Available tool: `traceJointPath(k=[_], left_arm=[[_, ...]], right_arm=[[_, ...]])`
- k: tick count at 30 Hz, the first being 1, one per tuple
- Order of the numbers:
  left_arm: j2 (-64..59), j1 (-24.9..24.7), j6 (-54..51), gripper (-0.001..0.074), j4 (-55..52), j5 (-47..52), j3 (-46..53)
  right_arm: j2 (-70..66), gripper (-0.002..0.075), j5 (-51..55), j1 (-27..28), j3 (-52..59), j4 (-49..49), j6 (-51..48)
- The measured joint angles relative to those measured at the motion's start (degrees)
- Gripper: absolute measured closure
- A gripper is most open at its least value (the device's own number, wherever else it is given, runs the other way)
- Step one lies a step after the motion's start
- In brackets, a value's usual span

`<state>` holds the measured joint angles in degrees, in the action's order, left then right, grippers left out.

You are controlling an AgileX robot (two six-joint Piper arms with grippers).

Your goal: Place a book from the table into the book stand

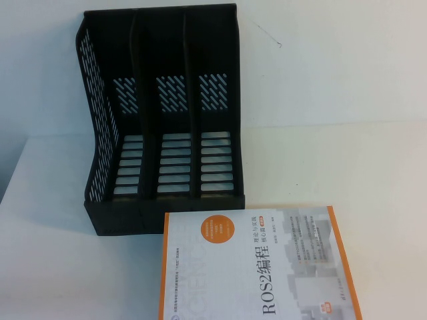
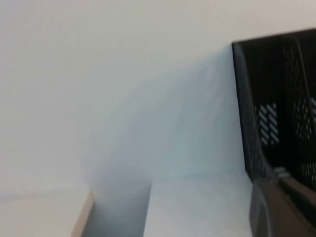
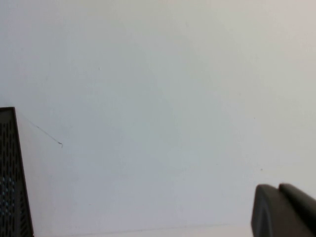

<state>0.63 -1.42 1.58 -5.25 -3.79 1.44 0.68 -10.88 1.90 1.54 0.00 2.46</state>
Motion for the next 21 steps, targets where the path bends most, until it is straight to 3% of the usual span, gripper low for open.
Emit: traceJointPath(k=[7, 13, 21], left_arm=[[0.0, 0.0, 1.4, 0.0738, 0.9, 17.7, 0.0], [0.0, 0.0, 1.4, 0.0738, 1.9, 18.9, 0.0], [0.0, 0.0, 1.6, 0.0738, 2.5, 19.0, 0.0]], right_arm=[[0.0, 0.0727, 9.7, 0.0, 0.0, 0.0, 7.2], [0.0, 0.0727, 22.9, 0.0, 0.0, 0.0, 14.2], [0.0, 0.0727, 25.8, 0.0, 0.0, -0.3, 14.2]])
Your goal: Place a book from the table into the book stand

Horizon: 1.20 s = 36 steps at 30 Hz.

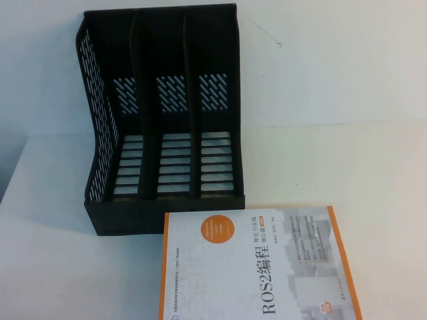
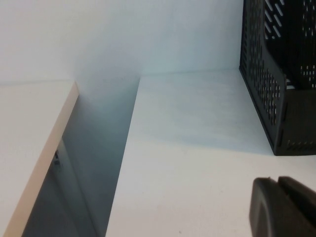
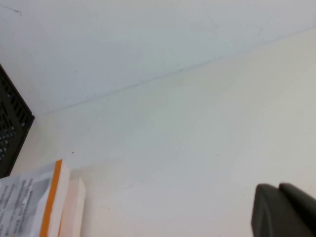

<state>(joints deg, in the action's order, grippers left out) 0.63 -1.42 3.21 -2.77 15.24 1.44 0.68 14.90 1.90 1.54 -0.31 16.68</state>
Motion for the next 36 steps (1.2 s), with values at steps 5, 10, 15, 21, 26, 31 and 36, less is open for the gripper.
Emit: traceJointPath(k=[5, 10, 15, 21, 26, 31, 36], left_arm=[[0.0, 0.0, 0.0, 0.0738, 0.0, 0.0, 0.0], [0.0, 0.0, 0.0, 0.0738, 0.3, 0.0, 0.0], [0.0, 0.0, 0.1, 0.0738, 0.5, 0.0, 0.0], [0.0, 0.0, 3.7, 0.0738, 0.5, -0.2, 0.0], [0.0, 0.0, 4.7, 0.0738, 1.9, -0.2, 0.0], [0.0, 0.0, 5.2, 0.0738, 4.1, -0.2, 0.0], [0.0, 0.0, 5.2, 0.0738, 4.5, -0.2, 0.0]], right_arm=[[0.0, 0.0727, 0.2, 0.0, 0.0, -0.2, -1.7], [0.0, 0.0727, 0.3, 0.0, 0.0, -0.2, -2.3], [0.0, 0.0727, 0.4, 0.0, 0.0, -0.3, -2.3], [0.0, 0.0727, 0.4, 0.0, 0.0, -0.3, -1.9], [0.0, 0.0727, 0.4, 0.0, 0.0, 1.6, 3.2], [0.0, 0.0727, 0.4, 0.0, 0.0, 2.7, 4.7], [0.0, 0.0727, 0.4, 0.0, 0.0, 2.8, 4.7]])
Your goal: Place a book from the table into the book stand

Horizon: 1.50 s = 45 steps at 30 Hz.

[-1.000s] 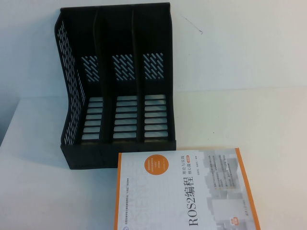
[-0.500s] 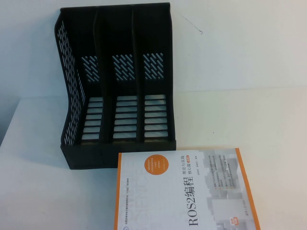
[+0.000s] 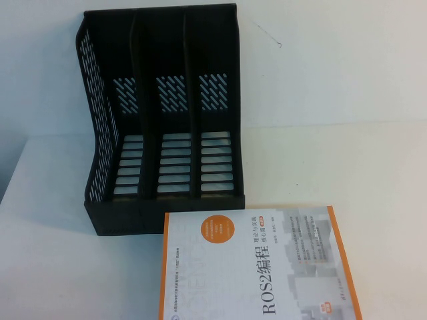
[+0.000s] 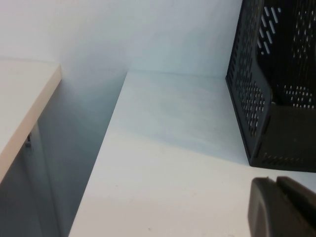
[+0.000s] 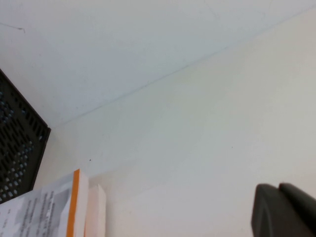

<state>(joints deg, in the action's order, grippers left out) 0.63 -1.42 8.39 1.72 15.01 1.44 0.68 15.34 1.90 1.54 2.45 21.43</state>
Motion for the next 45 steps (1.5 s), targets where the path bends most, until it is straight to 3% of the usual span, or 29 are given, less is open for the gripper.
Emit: traceJointPath(k=[45], left_arm=[[0.0, 0.0, -4.3, 0.0738, 0.1, 5.1, 0.0]], right_arm=[[0.0, 0.0727, 5.3, 0.0, 0.0, -2.5, 0.1]])
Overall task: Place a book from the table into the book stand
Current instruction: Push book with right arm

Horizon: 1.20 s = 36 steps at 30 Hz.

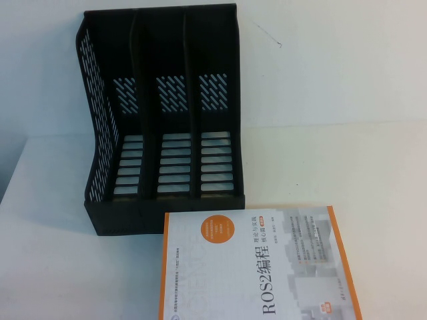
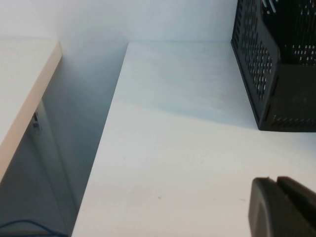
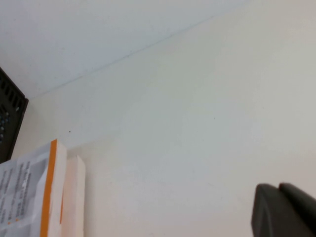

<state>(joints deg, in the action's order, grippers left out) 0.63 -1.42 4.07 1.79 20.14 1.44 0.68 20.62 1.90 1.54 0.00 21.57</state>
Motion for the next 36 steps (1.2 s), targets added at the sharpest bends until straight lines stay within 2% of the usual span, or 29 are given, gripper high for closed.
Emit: traceJointPath(k=[25, 29, 36], left_arm=[[0.0, 0.0, 0.0, 0.0738, 0.0, -2.0, 0.0], [0.0, 0.0, 0.0, 0.0738, 0.0, -11.8, 0.0], [0.0, 0.0, 0.3, 0.0738, 0.0, -33.9, 0.0]], right_arm=[[0.0, 0.0727, -1.3, 0.0, 0.0, 0.0, 0.0], [0.0, 0.0727, -8.0, 0.0, 0.0, -1.3, 0.0], [0.0, 0.0727, -26.6, 0.0, 0.0, -3.6, 0.0]])
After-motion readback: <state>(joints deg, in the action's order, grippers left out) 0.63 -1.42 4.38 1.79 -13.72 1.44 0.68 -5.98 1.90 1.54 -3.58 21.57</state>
